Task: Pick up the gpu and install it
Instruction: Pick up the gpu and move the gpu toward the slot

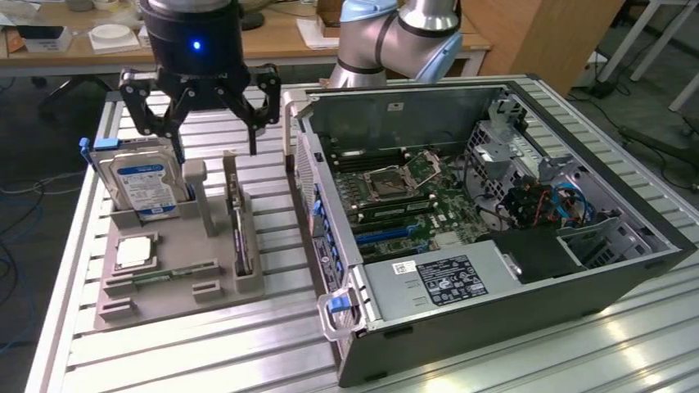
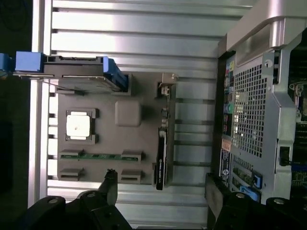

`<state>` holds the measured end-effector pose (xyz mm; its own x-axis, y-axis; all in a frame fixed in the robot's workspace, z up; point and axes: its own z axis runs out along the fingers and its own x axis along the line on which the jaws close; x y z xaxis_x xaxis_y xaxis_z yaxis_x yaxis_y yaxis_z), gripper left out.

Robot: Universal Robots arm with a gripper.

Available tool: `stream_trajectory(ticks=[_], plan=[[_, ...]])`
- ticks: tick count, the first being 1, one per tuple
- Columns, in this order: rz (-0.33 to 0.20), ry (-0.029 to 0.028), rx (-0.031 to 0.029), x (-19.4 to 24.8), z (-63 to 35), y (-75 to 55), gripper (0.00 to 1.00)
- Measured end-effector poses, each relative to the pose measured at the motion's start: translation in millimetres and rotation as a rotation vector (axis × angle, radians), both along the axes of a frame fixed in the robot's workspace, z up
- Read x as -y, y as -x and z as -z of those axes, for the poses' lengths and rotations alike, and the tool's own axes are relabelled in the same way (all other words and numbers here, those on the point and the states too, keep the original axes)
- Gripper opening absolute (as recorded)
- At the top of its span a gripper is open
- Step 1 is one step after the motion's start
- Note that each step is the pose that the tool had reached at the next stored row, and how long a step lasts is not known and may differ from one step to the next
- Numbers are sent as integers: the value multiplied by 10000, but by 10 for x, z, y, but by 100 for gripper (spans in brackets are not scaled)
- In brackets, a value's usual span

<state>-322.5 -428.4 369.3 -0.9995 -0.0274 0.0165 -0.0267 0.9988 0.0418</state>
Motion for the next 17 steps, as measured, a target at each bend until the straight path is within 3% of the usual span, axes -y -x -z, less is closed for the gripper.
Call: stream_trajectory(ticks=[2,7,10,17], plan=[[1,-1,3,26,39,0,82],[1,0,1,27,128,-7,81],[1,0,1,27,183,-7,67],[1,-8,-1,30,311,-6,67]])
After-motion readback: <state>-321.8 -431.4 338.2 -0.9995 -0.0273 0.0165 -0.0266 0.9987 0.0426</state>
